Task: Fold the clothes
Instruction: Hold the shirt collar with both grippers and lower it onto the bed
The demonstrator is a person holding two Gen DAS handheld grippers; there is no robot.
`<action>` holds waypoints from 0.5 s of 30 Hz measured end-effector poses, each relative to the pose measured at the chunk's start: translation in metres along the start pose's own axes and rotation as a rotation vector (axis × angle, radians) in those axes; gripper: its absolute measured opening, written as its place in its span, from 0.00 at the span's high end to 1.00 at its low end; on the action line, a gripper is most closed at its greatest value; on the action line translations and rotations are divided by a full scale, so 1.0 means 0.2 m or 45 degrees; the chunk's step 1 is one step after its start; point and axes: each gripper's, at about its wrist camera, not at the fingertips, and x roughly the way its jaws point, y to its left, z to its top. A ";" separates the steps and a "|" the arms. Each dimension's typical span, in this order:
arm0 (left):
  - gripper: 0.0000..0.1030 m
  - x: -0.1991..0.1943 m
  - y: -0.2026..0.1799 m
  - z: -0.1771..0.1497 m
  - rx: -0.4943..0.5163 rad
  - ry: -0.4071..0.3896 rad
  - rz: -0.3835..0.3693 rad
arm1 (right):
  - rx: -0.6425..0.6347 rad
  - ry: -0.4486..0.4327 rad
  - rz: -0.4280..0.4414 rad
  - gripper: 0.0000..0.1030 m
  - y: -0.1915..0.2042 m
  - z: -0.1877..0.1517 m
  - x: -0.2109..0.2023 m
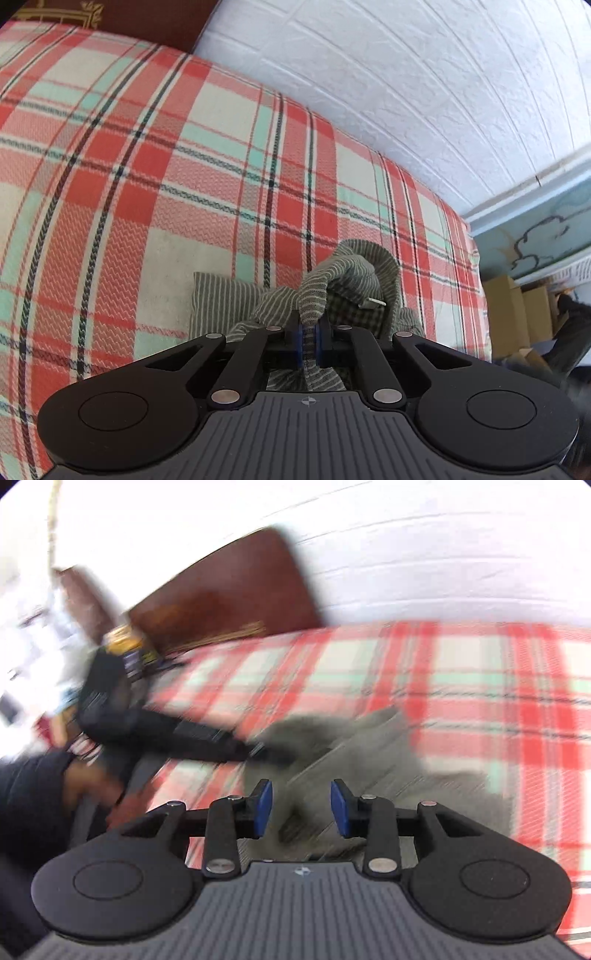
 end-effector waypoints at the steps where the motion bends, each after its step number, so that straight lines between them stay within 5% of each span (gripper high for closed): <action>1: 0.99 0.00 -0.01 0.00 0.023 -0.005 0.005 | 0.020 -0.010 -0.035 0.61 0.00 0.03 0.02; 10: 0.99 -0.03 -0.06 -0.04 0.099 -0.005 -0.019 | 0.029 0.197 -0.372 0.58 0.07 0.06 0.39; 11: 0.99 -0.04 -0.05 -0.04 0.103 -0.004 -0.021 | 0.038 0.217 -0.385 0.64 0.06 0.05 0.41; 12: 0.99 -0.04 -0.05 -0.04 0.108 -0.004 -0.021 | 0.061 0.220 -0.374 0.93 0.04 0.03 0.40; 15: 0.99 -0.04 -0.03 -0.03 0.116 0.000 -0.025 | 0.154 0.172 -0.332 0.96 -0.02 -0.01 0.28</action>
